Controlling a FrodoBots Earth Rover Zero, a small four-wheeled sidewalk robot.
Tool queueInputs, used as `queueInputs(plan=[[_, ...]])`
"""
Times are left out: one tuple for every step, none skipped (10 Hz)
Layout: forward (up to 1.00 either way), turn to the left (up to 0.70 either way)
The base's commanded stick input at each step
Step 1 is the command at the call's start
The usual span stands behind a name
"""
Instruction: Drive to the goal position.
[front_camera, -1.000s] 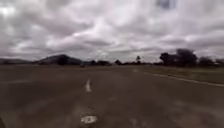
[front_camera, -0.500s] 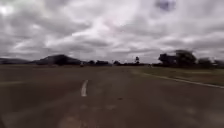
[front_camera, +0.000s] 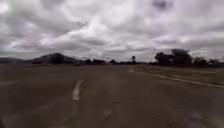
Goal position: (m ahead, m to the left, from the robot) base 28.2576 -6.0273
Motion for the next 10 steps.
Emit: queueInputs(plan=[[0.60,0.00],[0.60,0.00],[0.60,0.00],[0.60,0.00],[0.60,0.00],[0.60,0.00],[0.60,0.00],[0.60,0.00],[0.60,0.00],[0.60,0.00]])
